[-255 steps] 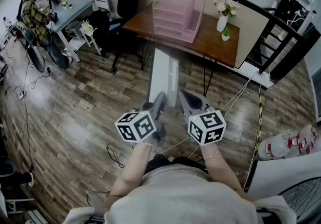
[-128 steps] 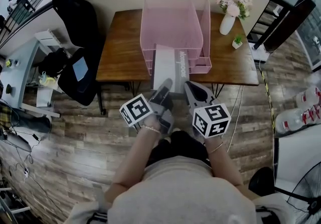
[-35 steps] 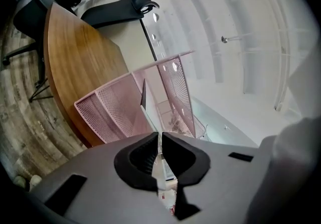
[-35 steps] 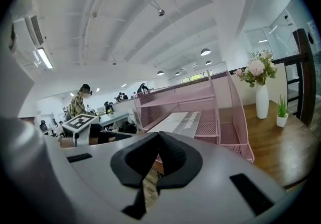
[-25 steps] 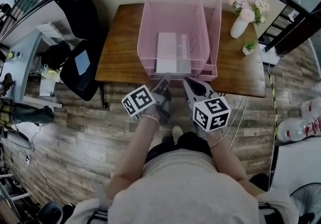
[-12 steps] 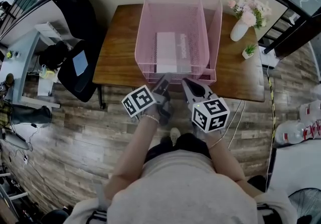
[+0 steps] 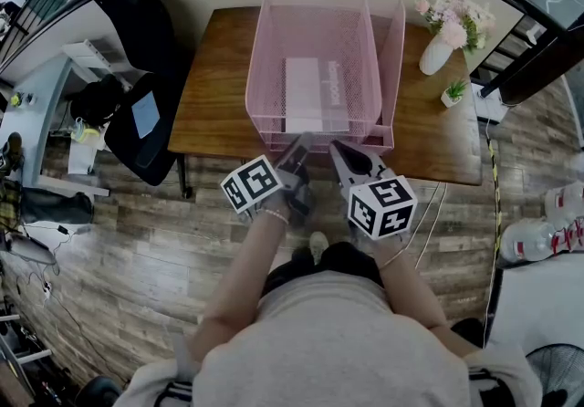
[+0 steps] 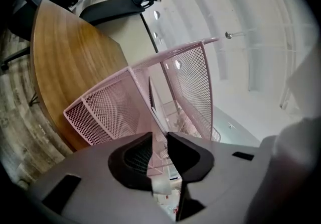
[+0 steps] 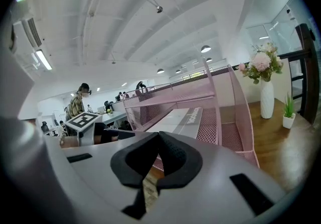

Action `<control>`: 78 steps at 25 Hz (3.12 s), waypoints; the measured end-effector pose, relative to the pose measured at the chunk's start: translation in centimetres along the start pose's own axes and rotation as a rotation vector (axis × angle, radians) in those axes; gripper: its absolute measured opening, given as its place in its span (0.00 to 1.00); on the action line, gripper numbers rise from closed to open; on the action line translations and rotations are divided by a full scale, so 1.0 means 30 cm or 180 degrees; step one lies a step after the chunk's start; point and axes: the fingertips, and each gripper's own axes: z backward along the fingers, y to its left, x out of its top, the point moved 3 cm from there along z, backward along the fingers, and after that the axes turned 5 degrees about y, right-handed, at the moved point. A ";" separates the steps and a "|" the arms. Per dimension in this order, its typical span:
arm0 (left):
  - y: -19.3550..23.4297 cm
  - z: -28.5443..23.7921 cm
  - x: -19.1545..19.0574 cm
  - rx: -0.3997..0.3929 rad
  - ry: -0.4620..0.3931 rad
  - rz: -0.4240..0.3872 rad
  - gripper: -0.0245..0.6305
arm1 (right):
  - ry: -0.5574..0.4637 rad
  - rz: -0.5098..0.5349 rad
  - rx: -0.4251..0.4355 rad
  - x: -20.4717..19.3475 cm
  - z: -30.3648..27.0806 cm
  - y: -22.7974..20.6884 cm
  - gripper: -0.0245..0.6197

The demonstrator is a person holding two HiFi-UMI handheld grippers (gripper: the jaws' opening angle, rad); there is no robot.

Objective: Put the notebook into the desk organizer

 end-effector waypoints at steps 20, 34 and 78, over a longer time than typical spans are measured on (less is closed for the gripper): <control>-0.104 0.138 -0.020 0.0242 0.0149 -0.1196 0.17 | -0.0152 0.0082 0.0034 0.019 0.082 0.080 0.05; -0.249 0.221 -0.064 0.0333 0.0269 -0.2332 0.06 | -0.0152 0.0441 0.0039 0.037 0.158 0.153 0.05; -0.251 0.233 -0.215 0.0302 0.1004 -0.3066 0.06 | 0.0124 0.0949 0.0112 -0.046 0.173 0.193 0.05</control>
